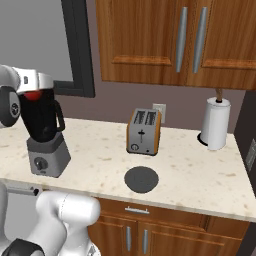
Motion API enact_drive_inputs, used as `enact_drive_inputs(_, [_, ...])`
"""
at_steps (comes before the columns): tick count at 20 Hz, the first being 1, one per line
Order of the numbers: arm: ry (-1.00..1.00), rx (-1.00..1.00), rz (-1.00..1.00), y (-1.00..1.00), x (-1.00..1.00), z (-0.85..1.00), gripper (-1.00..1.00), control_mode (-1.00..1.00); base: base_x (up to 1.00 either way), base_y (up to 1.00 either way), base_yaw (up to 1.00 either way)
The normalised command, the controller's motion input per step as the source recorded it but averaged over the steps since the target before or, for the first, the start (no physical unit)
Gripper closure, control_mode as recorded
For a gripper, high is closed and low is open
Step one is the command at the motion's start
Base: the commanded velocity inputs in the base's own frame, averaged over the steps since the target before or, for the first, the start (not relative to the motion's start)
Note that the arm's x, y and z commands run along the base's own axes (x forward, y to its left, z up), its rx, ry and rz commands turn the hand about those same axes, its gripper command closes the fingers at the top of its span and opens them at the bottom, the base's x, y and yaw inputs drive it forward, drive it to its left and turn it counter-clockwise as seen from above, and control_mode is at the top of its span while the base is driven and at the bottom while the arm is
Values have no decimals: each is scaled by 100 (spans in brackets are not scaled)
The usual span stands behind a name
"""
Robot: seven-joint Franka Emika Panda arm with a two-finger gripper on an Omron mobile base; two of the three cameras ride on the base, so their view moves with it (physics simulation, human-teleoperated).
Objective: Open the blender lid, put the apple in the blender, close the lid, and start the blender.
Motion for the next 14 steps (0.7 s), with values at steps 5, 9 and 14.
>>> enact_drive_inputs(5, [3, 0, 7, 32, 37, 1, 100, -100, 0, 0, 0])
enact_drive_inputs(9, [6, 0, 5, 33, 31, 2, 100, -100, 0, 0, 0])
enact_drive_inputs(14, [12, 0, 4, 38, 33, 1, 100, -100, 0, 0, 0])
